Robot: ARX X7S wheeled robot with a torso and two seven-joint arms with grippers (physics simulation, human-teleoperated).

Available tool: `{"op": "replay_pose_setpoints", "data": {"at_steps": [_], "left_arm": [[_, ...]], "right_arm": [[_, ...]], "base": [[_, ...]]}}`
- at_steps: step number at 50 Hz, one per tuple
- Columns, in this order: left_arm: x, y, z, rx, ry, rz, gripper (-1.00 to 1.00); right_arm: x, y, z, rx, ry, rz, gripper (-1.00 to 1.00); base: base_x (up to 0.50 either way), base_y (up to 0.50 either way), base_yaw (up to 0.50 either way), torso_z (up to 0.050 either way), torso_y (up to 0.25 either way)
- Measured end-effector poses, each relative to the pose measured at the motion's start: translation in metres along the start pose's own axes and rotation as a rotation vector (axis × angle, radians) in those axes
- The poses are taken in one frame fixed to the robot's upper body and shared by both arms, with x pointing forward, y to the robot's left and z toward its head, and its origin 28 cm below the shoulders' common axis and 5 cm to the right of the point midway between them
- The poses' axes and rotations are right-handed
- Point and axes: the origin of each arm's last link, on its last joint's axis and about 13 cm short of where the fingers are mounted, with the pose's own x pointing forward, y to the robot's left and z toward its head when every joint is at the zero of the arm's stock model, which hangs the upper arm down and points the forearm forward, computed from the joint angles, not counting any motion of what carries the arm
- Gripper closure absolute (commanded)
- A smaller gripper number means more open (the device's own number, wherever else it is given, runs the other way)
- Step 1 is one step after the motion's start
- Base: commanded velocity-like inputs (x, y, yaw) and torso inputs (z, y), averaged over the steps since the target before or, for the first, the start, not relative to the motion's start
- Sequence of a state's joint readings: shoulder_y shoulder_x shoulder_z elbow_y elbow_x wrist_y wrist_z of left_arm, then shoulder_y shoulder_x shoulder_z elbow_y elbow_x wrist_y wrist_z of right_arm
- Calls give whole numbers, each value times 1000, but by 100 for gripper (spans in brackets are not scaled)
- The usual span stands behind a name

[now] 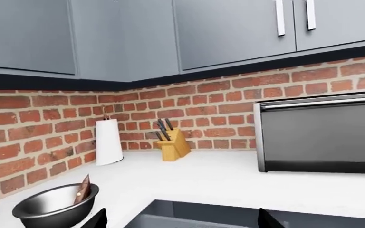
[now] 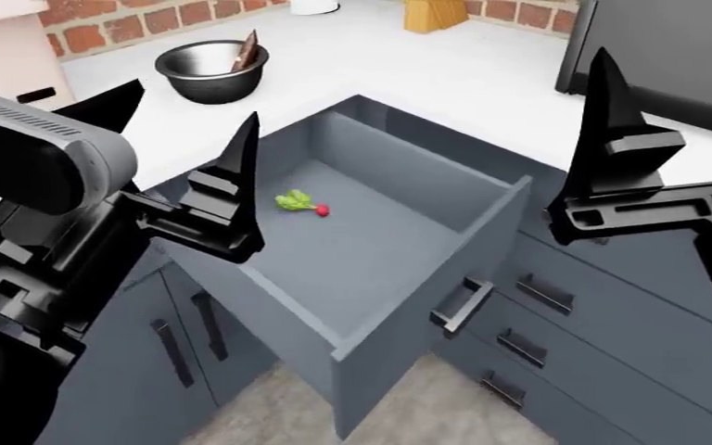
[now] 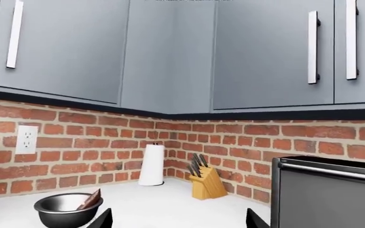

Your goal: Place the bar in the bowl and close the drawer.

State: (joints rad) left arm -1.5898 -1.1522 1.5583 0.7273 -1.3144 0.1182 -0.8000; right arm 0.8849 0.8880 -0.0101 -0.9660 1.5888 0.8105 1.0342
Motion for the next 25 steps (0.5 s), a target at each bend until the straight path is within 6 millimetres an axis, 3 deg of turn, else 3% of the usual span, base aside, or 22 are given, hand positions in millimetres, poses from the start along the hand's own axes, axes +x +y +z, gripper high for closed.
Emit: {"op": "replay_pose_setpoints", "data": {"at_steps": [20,25], "left_arm": [[8,14,23,32,-1,35,-100],[10,17,30,40,-5,47,-100]], "right_arm": [[6,-5,14,-45,-15,-34,-100],[8,-7,18,-48,-14,-45,-100]], "base": [[370,336,0,0,0],[0,0,0,0,0]]}}
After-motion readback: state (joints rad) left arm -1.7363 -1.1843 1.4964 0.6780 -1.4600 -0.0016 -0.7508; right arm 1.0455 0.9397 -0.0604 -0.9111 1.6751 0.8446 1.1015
